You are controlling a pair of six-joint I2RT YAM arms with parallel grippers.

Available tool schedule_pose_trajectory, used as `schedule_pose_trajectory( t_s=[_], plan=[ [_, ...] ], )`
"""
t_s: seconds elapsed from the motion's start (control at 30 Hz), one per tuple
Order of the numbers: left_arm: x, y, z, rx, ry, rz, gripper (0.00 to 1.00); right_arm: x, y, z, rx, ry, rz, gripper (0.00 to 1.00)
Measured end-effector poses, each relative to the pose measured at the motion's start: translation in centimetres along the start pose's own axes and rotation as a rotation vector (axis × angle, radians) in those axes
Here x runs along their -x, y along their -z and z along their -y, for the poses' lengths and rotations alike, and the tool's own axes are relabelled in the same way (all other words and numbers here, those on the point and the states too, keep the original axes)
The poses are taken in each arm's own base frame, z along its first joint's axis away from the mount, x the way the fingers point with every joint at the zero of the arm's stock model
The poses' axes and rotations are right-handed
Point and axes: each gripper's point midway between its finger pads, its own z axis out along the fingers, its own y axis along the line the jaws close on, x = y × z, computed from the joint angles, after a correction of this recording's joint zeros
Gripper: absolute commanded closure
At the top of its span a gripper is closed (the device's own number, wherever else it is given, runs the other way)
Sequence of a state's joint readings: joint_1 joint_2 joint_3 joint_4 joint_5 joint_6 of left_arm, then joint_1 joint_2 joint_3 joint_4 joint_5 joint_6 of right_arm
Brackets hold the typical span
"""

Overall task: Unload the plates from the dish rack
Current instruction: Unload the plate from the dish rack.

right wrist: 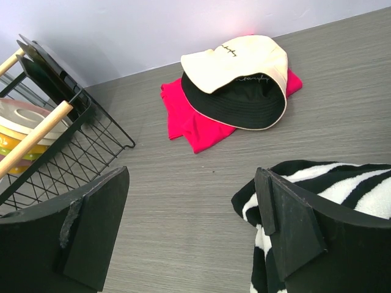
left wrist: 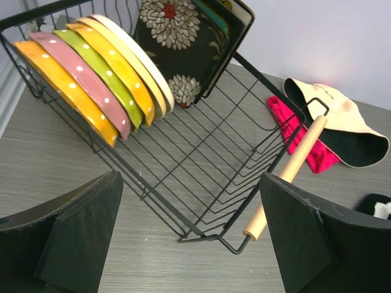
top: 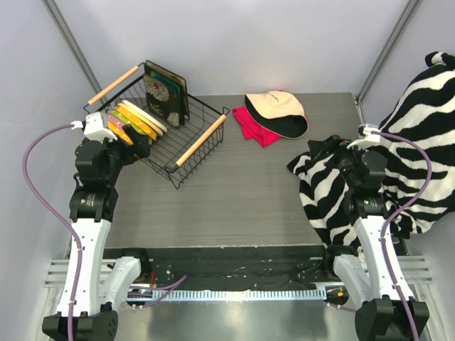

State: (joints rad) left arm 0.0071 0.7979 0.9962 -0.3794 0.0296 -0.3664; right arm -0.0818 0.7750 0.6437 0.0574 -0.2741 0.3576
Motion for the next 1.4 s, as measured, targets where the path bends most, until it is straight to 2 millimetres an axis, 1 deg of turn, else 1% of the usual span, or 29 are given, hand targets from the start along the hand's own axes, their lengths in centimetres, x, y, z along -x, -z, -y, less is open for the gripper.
schedule_pose_trajectory(
  t_s=[0.3,0.47,0.57,0.67,0.8,0.83,0.87,0.93,1.0,1.07,1.17,1.33,1.4],
  plan=[
    [0.7,0.5,-0.9,0.054,-0.001,0.035,0.0,-0.1,0.0,0.1,-0.003,0.008,0.0,0.07],
    [1.0,0.8,-1.1,0.061,-0.007,0.054,0.0,-0.1,0.0,0.1,-0.003,0.008,0.0,0.08],
    [0.9,0.6,-1.3,0.071,-0.009,0.05,0.0,-0.1,0.0,0.1,-0.003,0.008,-0.001,0.08],
    [0.8,-0.1,-1.4,0.083,-0.008,0.033,0.0,-0.1,0.1,0.2,-0.009,0.011,-0.002,0.08],
    [0.6,-1.6,-1.3,0.093,-0.007,-0.004,0.0,0.0,0.1,0.3,-0.017,0.012,0.005,0.08],
    [0.7,-2.2,-1.0,0.097,-0.017,-0.014,0.0,0.0,0.1,0.3,-0.018,0.012,0.005,0.08],
    [0.9,-2.7,-0.4,0.099,-0.031,-0.022,0.0,0.0,0.1,0.3,-0.018,0.013,0.005,0.08],
    [1.1,-3.9,1.4,0.088,-0.072,-0.057,0.0,0.0,0.1,0.4,-0.019,0.012,0.004,0.09],
    [1.8,-5.3,3.2,0.072,-0.093,-0.067,0.0,0.0,0.1,0.4,-0.02,0.012,0.004,0.09],
    [2.4,-6.7,4.3,0.068,-0.099,-0.073,0.0,0.0,0.1,0.4,-0.021,0.012,0.003,0.08],
    [2.9,-8.4,4.2,0.103,-0.093,-0.072,0.0,-0.2,0.1,0.5,-0.024,0.01,-0.003,0.08],
    [2.7,-10.4,3.7,0.152,-0.068,-0.085,0.0,-0.2,0.1,0.5,-0.025,0.009,-0.005,0.08],
    [2.9,-11.2,3.1,0.166,-0.034,-0.087,0.0,-0.2,0.1,0.5,-0.025,0.009,-0.004,0.09]
  ],
)
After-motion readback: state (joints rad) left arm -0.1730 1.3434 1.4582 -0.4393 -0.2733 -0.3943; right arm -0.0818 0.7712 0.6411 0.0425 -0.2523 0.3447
